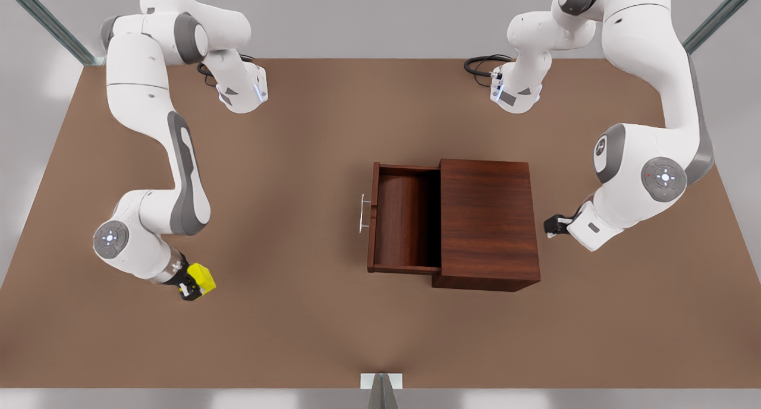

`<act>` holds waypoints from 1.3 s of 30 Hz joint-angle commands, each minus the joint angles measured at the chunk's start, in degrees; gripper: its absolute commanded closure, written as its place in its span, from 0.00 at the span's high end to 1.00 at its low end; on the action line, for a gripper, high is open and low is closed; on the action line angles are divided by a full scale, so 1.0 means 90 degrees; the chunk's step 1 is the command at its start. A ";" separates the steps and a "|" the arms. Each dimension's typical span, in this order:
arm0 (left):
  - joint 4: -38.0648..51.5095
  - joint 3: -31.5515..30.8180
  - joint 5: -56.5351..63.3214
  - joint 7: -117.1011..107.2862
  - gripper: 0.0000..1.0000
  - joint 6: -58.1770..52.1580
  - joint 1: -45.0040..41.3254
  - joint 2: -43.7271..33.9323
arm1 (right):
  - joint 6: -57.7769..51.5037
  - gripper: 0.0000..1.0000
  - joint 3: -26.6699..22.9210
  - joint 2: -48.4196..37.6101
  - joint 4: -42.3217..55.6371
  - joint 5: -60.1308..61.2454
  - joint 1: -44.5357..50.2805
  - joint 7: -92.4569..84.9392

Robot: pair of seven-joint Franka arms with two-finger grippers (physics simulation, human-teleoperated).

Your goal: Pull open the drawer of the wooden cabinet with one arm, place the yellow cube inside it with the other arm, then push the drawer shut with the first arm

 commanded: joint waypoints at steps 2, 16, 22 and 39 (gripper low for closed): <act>0.0013 0.0000 0.0004 0.0306 1.00 -0.0064 0.0014 -0.0007 | -0.1958 0.55 0.0009 -0.0021 0.0555 0.0038 0.0515 0.2761; 0.0052 0.0000 -0.0006 0.0297 1.00 -0.0054 0.0014 0.0002 | -0.2213 0.57 0.1044 0.0467 0.2313 0.0273 0.2790 0.9734; 0.0032 -0.0010 -0.0016 0.0258 1.00 -0.0054 0.0004 -0.0007 | -0.1344 0.58 0.1005 0.1005 0.2773 0.0273 0.3601 1.0623; -0.0085 0.0117 0.0033 0.0228 1.00 -0.0083 0.0053 -0.0076 | -0.1129 1.00 0.0605 0.1903 0.2919 0.0107 0.4353 1.0633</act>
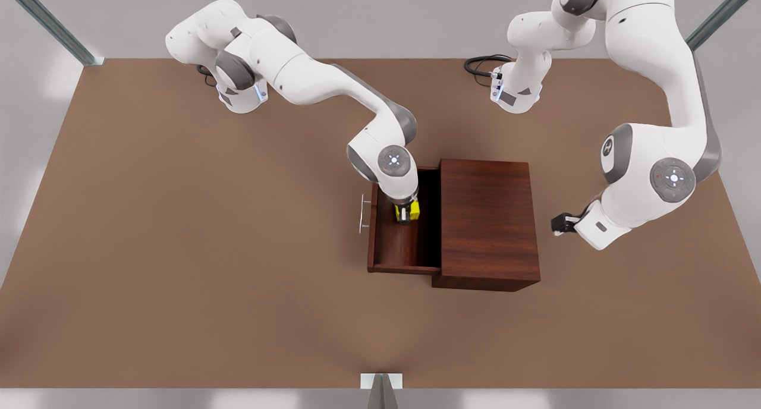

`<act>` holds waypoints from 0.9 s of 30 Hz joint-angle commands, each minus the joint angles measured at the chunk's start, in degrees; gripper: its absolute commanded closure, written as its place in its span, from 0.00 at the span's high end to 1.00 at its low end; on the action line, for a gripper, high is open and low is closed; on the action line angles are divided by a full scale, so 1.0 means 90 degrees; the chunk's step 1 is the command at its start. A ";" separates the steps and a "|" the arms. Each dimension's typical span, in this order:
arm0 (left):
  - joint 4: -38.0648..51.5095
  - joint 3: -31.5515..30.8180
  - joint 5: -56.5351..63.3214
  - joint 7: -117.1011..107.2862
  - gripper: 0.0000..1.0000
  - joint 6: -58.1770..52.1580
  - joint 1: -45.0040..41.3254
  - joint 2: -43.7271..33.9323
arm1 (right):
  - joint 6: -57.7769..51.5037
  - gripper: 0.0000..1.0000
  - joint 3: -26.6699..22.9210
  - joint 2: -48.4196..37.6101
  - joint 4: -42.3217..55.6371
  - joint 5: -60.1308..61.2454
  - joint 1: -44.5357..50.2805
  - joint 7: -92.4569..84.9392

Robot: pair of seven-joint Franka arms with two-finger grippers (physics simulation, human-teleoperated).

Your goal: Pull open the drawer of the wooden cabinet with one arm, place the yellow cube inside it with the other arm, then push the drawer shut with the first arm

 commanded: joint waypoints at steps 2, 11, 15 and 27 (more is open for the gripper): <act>-0.0011 0.0004 -0.0007 -0.0017 1.00 -0.0022 -0.0003 -0.0022 | -0.0461 1.00 -0.0040 -0.0280 0.0013 -0.0032 -0.0058 0.1797; 0.0887 -0.1314 0.0557 -0.9063 1.00 -0.1047 -0.1660 -0.0013 | -0.3033 1.00 0.0116 -0.2439 -0.0747 -0.0636 -0.5027 -1.0458; 0.1600 -0.1295 0.1006 -1.4103 1.00 -0.0346 -0.3000 0.0720 | -0.1381 1.00 0.0047 -0.3884 -0.4213 -0.0813 -0.5478 -1.4326; 0.2869 -0.0748 0.2092 -1.9079 1.00 0.1355 -0.4817 0.2673 | 0.0144 1.00 0.0008 -0.4793 -0.6306 -0.0881 -0.5809 -1.4336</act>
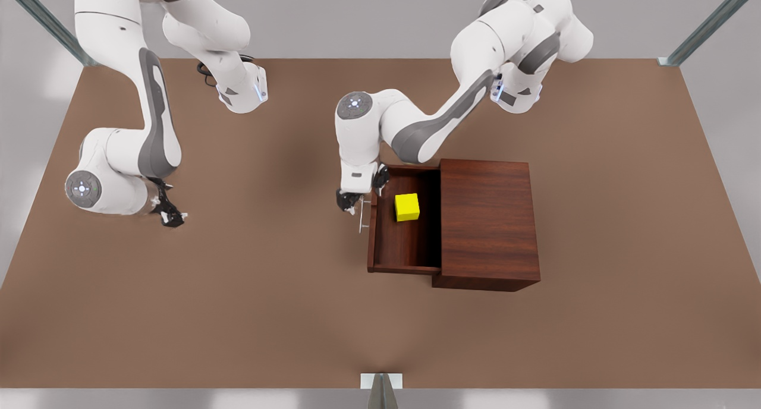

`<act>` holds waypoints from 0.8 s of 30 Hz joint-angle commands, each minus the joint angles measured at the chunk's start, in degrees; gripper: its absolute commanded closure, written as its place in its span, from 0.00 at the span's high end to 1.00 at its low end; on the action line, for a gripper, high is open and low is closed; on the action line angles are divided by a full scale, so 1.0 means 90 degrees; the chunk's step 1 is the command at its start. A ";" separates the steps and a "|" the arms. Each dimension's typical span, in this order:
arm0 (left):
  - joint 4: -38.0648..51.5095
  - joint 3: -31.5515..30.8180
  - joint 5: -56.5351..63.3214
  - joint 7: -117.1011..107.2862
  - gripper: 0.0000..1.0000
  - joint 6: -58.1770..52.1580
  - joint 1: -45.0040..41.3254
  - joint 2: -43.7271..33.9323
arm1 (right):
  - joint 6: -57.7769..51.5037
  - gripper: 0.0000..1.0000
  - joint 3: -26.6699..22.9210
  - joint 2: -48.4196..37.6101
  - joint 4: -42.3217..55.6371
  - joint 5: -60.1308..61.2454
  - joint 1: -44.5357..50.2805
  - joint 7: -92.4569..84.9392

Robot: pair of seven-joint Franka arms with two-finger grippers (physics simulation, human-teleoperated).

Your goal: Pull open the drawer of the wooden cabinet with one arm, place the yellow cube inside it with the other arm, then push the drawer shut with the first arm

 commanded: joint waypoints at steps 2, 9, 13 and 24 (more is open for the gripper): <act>-0.0012 -0.0004 0.0058 -0.8224 1.00 0.1007 -0.0181 0.0194 | 0.0746 1.00 -0.0003 -0.0159 -0.0167 0.0012 -0.0115 -0.5317; -0.0149 0.0133 -0.0616 -0.7219 1.00 0.0774 -0.0395 0.0810 | 0.0717 1.00 0.0006 -0.0139 -0.0138 0.0012 -0.0115 -0.5317; -0.0168 0.0113 -0.0635 -0.6359 1.00 0.0568 -0.0444 0.0898 | 0.0717 1.00 0.0006 -0.0120 -0.0138 0.0002 -0.0105 -0.5317; -0.0168 0.0260 -0.0577 -0.6115 0.90 0.0724 -0.0376 0.1142 | 0.0717 1.00 0.0016 -0.0071 -0.0128 0.0002 -0.0095 -0.5307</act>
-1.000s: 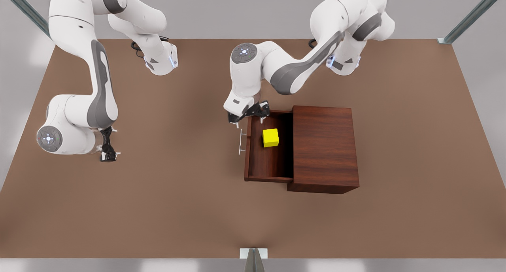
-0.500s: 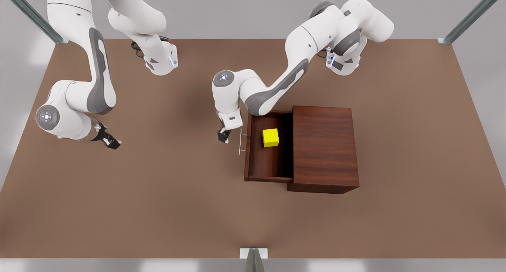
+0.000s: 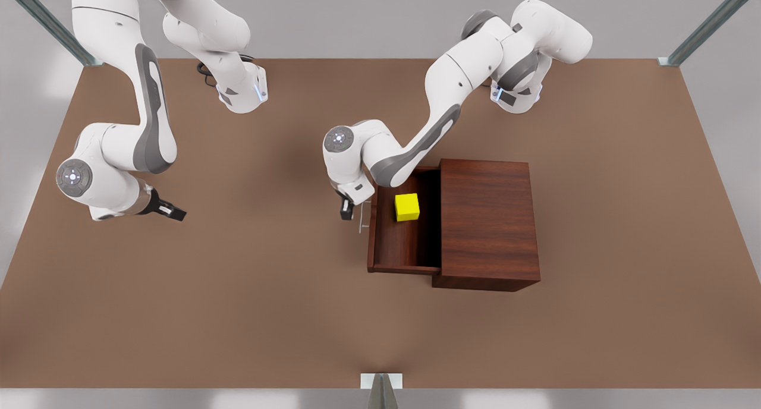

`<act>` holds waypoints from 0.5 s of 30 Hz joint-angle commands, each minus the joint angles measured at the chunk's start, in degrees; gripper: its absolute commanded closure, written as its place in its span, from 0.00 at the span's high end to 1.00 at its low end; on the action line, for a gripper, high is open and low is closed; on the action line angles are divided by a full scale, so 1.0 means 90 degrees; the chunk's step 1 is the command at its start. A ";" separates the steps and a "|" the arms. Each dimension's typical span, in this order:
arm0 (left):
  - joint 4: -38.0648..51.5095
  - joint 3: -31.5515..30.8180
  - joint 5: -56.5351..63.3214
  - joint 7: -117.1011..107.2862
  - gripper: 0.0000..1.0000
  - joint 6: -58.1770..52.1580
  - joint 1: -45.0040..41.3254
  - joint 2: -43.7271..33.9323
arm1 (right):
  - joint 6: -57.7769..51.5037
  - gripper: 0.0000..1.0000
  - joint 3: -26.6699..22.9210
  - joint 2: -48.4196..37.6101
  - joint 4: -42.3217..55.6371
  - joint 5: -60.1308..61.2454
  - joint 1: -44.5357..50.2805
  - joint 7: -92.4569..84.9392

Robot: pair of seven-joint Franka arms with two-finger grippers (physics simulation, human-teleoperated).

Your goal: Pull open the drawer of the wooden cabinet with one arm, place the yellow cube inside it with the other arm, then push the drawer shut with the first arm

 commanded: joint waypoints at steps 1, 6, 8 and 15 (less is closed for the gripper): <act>0.0003 0.0000 -0.0005 -0.1225 0.86 -0.0028 0.0015 -0.0019 | 0.0012 1.00 0.0000 -0.0002 0.0004 0.0004 -0.0001 -0.1400; 0.0003 0.0030 -0.0015 -0.1215 0.00 -0.0370 0.0161 -0.0058 | 0.0012 1.00 0.0000 0.0008 0.0004 0.0004 0.0008 -0.1400; 0.0013 0.0049 0.0015 -0.1088 0.00 -0.0623 0.0239 -0.0087 | 0.0012 1.00 0.0000 0.0008 0.0004 0.0004 0.0008 -0.1400; 0.0013 0.0098 -0.0005 -0.0815 0.00 -0.0955 0.0493 -0.0175 | 0.0002 1.00 0.0000 0.0008 0.0004 0.0004 0.0018 -0.1390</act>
